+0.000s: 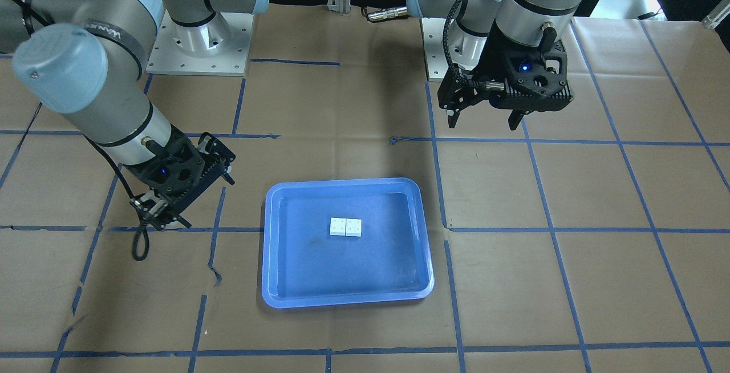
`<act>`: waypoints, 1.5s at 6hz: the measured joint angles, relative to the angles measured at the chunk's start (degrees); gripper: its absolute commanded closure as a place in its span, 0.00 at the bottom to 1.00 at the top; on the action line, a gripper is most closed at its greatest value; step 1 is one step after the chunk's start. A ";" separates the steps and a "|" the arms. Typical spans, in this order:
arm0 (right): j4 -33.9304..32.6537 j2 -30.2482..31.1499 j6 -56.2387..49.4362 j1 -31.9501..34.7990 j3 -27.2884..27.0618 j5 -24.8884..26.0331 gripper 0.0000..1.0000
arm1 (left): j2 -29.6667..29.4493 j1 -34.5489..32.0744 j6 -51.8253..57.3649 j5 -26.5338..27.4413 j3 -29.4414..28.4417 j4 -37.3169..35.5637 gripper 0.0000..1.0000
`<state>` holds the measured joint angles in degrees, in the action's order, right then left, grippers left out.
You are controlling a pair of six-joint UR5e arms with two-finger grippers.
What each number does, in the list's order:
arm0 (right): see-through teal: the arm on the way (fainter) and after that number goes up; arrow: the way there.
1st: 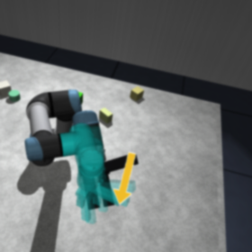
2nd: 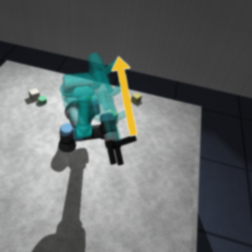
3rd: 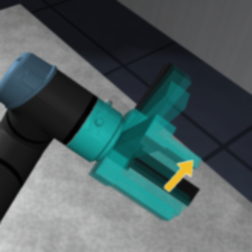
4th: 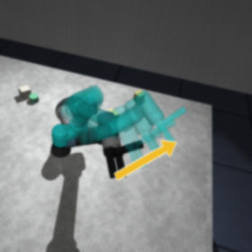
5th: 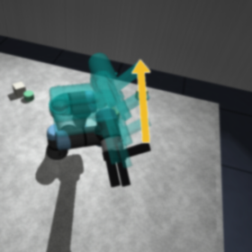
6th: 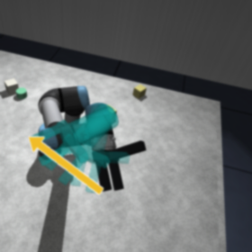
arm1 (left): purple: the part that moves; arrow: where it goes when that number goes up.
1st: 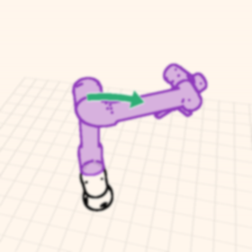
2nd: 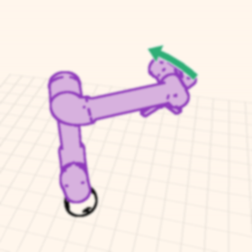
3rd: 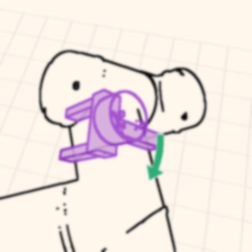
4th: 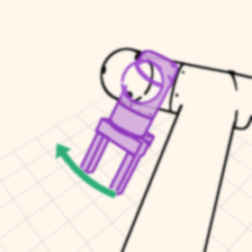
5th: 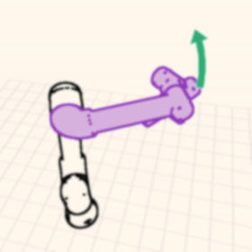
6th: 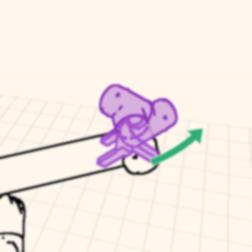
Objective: Assemble white blocks and place on blue tray
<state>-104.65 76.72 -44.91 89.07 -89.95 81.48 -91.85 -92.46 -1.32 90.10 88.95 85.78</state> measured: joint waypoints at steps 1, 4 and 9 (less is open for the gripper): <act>5.87 1.98 12.03 -0.36 2.71 6.04 0.00 | 0.00 -0.02 0.00 -0.01 0.00 0.00 0.01; 16.97 9.80 39.90 -0.40 4.75 9.93 0.00 | 0.00 -0.02 0.00 -0.01 0.00 0.00 0.01; 19.47 12.23 44.89 -0.26 4.18 7.37 0.00 | 0.01 -0.08 0.00 0.07 0.00 0.00 0.01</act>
